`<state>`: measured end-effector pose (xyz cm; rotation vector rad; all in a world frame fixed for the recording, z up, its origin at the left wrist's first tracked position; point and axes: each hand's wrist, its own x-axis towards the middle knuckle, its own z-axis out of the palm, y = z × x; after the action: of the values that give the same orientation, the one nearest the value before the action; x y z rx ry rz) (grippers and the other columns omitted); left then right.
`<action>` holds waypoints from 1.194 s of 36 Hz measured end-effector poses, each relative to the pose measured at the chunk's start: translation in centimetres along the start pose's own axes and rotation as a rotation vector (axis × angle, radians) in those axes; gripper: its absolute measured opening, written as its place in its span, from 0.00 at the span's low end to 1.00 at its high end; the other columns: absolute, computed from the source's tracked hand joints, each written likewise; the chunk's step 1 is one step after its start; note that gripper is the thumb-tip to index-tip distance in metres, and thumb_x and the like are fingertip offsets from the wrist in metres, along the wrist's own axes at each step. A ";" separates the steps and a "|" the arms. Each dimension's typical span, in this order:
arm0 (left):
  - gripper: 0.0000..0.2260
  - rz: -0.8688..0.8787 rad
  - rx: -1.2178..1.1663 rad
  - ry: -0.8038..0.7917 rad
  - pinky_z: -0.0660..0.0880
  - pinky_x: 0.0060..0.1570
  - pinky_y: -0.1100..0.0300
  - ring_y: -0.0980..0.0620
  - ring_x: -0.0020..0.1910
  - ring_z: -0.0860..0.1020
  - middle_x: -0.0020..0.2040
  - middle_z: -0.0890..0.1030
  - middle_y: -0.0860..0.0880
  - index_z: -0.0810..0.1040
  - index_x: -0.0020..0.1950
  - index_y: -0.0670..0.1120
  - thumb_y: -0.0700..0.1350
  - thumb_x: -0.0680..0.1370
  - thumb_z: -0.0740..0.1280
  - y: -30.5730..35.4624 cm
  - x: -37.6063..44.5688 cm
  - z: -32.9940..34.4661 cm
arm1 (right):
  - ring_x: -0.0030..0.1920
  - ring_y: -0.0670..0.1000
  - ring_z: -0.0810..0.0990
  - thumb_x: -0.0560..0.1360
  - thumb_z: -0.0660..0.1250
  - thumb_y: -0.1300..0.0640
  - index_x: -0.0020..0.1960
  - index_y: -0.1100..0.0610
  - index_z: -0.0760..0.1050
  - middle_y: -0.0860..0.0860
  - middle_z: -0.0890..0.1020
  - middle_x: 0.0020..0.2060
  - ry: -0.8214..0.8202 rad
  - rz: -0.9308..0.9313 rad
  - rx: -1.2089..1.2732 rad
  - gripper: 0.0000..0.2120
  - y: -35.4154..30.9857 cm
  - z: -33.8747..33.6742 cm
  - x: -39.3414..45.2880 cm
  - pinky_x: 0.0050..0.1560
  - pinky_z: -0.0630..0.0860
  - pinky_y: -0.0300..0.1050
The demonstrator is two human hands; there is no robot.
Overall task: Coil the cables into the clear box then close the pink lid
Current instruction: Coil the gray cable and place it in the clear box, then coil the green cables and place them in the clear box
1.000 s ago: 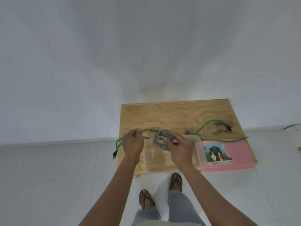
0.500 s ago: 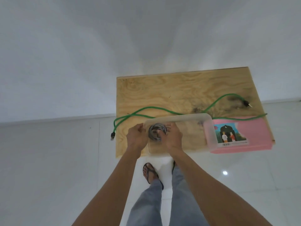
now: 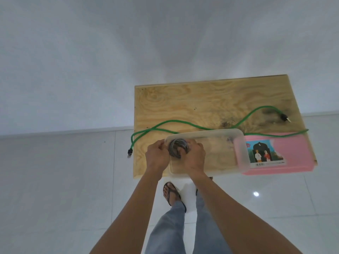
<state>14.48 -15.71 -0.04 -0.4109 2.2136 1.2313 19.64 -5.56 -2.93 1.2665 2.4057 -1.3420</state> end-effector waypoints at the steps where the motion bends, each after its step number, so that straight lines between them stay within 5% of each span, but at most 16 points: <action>1: 0.15 -0.003 -0.001 0.001 0.78 0.48 0.55 0.43 0.52 0.81 0.53 0.84 0.44 0.82 0.63 0.50 0.43 0.83 0.59 0.0 0.0 0.0 | 0.55 0.60 0.78 0.76 0.72 0.59 0.63 0.56 0.77 0.58 0.75 0.56 0.000 0.002 0.009 0.16 0.1 -0.1 -0.1 0.57 0.73 0.46; 12: 0.14 -0.001 -0.001 0.004 0.77 0.48 0.55 0.43 0.53 0.80 0.55 0.84 0.44 0.81 0.65 0.48 0.45 0.83 0.60 0.3 -0.5 -0.1 | 0.59 0.59 0.78 0.75 0.73 0.53 0.66 0.56 0.76 0.58 0.78 0.59 0.000 -0.014 0.029 0.21 0.4 -1.2 -0.5 0.60 0.73 0.48; 18: 0.16 0.007 -0.008 0.022 0.76 0.59 0.52 0.45 0.60 0.78 0.63 0.81 0.46 0.78 0.68 0.47 0.46 0.82 0.63 1.6 -1.5 -1.3 | 0.60 0.58 0.79 0.76 0.71 0.51 0.68 0.56 0.75 0.56 0.78 0.61 0.043 -0.012 0.099 0.22 -0.5 -3.0 -1.0 0.62 0.76 0.49; 27: 0.15 0.111 -0.048 0.039 0.75 0.54 0.56 0.47 0.54 0.79 0.56 0.81 0.48 0.78 0.68 0.46 0.46 0.81 0.65 5.2 -3.6 -4.5 | 0.51 0.52 0.80 0.78 0.69 0.52 0.67 0.54 0.75 0.55 0.80 0.59 0.100 -0.094 0.123 0.19 -4.1 -7.9 -1.9 0.51 0.67 0.37; 34: 0.16 0.241 -0.030 0.022 0.71 0.51 0.59 0.50 0.51 0.77 0.61 0.82 0.46 0.78 0.67 0.47 0.49 0.81 0.67 9.1 -4.9 -4.1 | 0.47 0.51 0.80 0.78 0.69 0.53 0.67 0.54 0.76 0.53 0.81 0.58 0.155 -0.118 0.176 0.18 -5.4 -12.0 -2.1 0.53 0.71 0.40; 39: 0.14 0.317 0.035 -0.020 0.76 0.61 0.49 0.45 0.55 0.80 0.56 0.83 0.45 0.81 0.64 0.46 0.49 0.80 0.68 12.5 -5.4 -1.5 | 0.45 0.49 0.81 0.78 0.69 0.55 0.66 0.55 0.77 0.53 0.83 0.55 0.221 -0.119 0.236 0.17 -5.6 -15.2 -1.1 0.50 0.70 0.37; 43: 0.07 0.375 0.105 -0.064 0.77 0.57 0.51 0.45 0.51 0.81 0.47 0.84 0.47 0.84 0.51 0.47 0.48 0.79 0.69 15.0 -5.9 2.2 | 0.45 0.51 0.82 0.77 0.70 0.57 0.61 0.55 0.79 0.51 0.82 0.49 0.257 -0.110 0.292 0.13 -4.6 -19.1 0.4 0.53 0.77 0.44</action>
<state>12.13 -5.92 12.74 0.0908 2.3549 1.2828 21.54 7.71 11.39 1.4767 2.5501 -1.7094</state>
